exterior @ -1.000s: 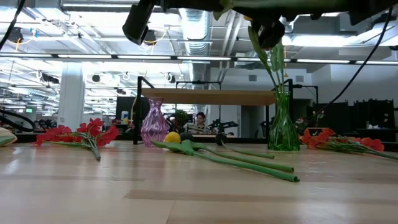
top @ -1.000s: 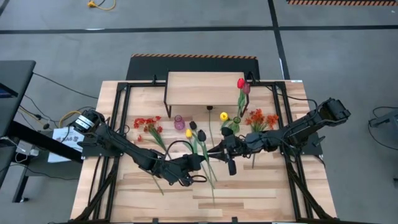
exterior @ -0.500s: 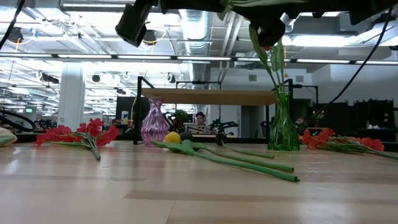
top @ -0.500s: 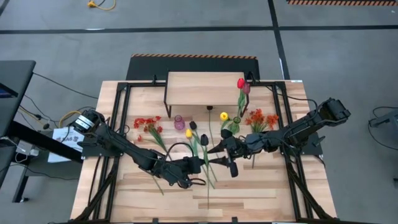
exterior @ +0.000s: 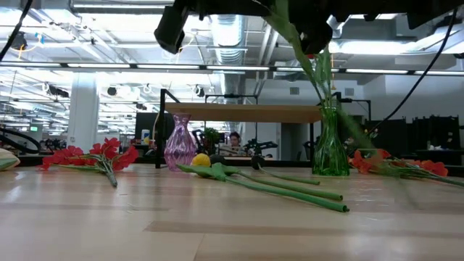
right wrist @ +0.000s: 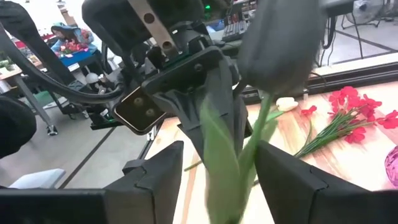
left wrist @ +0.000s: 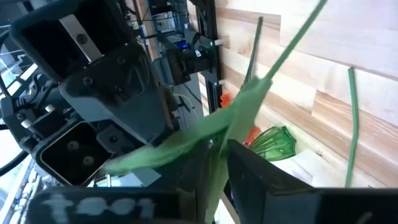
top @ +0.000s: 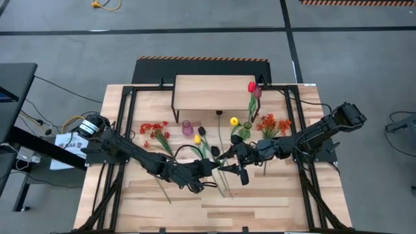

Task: Pick and place flowers into a vace then onto a shelf
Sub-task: Put the bottom left black tulip into the green vase

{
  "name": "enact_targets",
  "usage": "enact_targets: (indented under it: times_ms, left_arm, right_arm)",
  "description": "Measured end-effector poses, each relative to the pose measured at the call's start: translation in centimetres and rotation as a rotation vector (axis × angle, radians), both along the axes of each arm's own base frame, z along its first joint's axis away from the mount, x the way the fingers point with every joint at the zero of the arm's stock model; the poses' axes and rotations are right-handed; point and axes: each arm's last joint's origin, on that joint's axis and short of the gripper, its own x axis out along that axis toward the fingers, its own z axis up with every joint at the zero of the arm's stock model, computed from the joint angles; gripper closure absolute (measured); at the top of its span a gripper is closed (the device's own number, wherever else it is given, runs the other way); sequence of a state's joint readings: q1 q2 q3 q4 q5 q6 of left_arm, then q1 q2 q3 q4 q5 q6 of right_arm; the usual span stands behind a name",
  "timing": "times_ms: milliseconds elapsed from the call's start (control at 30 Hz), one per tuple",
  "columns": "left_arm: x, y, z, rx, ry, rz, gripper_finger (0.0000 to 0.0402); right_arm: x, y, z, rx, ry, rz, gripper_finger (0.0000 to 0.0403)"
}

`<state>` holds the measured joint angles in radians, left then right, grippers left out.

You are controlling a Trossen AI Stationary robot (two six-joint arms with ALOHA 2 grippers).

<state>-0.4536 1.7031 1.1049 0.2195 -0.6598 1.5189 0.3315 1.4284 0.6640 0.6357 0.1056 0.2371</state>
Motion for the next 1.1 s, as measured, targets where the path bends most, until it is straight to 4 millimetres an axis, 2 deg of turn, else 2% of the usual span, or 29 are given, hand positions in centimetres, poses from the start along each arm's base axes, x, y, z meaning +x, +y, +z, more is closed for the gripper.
enact_targets:
  times_ms: [100,167,267,333,833,1100]
  left_arm:
    - [0.0,0.0,0.0,0.001,-0.002,-0.002,0.0351]
    - [0.0,0.0,0.0,0.001,-0.002,-0.003,0.0351]
    - [0.0,0.0,0.0,0.001,-0.001,-0.005,0.0351]
    - [0.0,-0.1,0.0,-0.001,-0.003,-0.007,0.0351]
    - [-0.4,-0.8,-0.1,-0.004,0.008,-0.009,0.0351]
    - [-1.5,-2.1,-0.7,-0.124,0.001,0.095,0.0351]
  right_arm:
    - [0.0,-0.1,0.0,0.000,0.000,-0.005,0.0245]
    - [0.1,-0.2,-0.1,-0.002,0.006,-0.007,0.0284]
    - [0.1,-0.2,-0.1,-0.010,0.013,-0.008,0.0366]
    - [0.1,-0.2,-0.1,-0.018,0.011,-0.007,0.0390]
    - [0.1,-0.4,-0.1,-0.041,0.006,-0.073,0.0402]
    - [0.0,-0.4,-0.1,-0.040,0.005,-0.081,0.0403]
